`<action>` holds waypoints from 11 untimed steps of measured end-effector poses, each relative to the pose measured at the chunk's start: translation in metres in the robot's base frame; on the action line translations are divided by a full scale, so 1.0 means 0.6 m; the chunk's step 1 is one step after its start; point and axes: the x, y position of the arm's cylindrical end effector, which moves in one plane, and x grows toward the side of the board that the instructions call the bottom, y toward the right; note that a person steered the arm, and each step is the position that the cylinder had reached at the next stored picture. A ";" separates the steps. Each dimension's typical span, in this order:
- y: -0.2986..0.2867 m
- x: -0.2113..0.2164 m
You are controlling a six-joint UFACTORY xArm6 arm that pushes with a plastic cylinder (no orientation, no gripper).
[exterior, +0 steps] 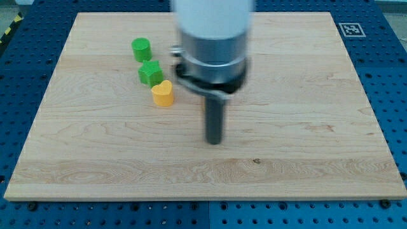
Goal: Separate the yellow hexagon from the red star
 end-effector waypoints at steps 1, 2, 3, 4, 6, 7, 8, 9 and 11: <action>0.108 -0.042; 0.135 -0.054; 0.107 -0.072; 0.048 -0.095; -0.013 -0.111; -0.012 -0.121; -0.011 -0.136; -0.011 -0.145; -0.011 -0.180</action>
